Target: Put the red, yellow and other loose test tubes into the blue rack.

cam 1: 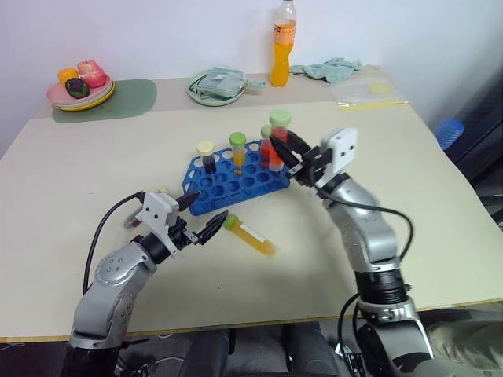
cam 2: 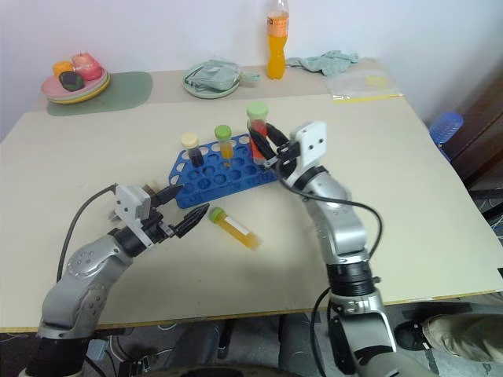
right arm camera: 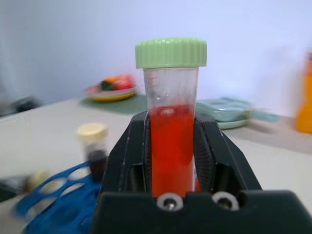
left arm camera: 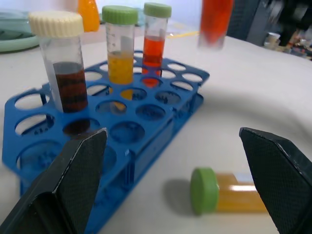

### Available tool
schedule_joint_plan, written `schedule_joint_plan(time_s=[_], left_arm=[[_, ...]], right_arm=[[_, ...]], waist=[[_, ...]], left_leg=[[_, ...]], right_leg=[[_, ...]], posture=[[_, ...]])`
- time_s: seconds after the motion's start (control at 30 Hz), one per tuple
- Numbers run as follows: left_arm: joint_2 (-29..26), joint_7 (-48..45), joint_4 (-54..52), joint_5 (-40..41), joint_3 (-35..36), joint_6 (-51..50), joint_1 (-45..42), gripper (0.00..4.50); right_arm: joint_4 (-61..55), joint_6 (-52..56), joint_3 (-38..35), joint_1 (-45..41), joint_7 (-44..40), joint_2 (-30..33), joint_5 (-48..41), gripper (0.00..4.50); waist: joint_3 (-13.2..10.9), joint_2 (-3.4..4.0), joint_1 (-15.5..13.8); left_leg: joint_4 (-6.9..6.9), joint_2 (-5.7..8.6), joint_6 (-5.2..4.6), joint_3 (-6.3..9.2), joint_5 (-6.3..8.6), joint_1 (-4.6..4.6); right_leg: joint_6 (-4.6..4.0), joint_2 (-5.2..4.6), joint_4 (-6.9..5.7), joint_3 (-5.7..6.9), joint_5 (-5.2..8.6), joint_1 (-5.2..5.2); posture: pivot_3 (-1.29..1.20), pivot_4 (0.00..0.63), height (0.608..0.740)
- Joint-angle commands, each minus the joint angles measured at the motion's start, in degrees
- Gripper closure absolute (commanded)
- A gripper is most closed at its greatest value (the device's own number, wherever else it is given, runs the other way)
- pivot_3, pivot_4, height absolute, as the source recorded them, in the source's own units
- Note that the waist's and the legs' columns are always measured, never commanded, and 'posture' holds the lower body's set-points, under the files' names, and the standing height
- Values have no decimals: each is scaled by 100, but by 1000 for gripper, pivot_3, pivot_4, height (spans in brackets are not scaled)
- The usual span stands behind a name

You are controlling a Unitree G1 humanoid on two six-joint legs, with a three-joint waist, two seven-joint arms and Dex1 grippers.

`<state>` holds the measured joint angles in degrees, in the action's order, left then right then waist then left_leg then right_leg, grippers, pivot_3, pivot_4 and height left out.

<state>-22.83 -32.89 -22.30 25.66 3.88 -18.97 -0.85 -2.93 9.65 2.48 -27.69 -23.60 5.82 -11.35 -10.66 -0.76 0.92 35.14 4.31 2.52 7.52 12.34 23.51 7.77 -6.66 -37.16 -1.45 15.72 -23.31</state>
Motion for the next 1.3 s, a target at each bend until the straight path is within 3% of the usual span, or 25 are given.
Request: schedule_joint_plan(time_s=[0.03,0.93,1.17,1.3], left_arm=[[-41,105,-283,83,4,-212,-130,0],[-138,95,-765,247,-60,-678,-23,0],[-159,20,-731,238,-20,-595,86,0],[-302,-53,-674,256,230,-514,206,0]], right_arm=[[288,-693,20,-15,495,-267,330,3653],[1863,-1519,-85,-331,641,-395,359,3653],[1238,-1289,-52,-132,518,-192,368,296],[251,-440,-179,113,280,293,117,296]], waist=[[0,0,6],[0,2,23],[0,3,14],[-1,3,2]], left_leg=[[0,0,1,1,0,0],[-1,0,1,0,-1,-3],[-1,-1,1,1,-1,-3],[-1,-1,1,7,-1,-3]], right_leg=[[0,0,0,-1,0,0],[-1,5,1,-3,0,4],[-1,5,1,-3,0,4],[-1,3,1,-3,0,4]], posture=[[0,150,740],[0,150,740],[0,150,740],[0,150,740]])
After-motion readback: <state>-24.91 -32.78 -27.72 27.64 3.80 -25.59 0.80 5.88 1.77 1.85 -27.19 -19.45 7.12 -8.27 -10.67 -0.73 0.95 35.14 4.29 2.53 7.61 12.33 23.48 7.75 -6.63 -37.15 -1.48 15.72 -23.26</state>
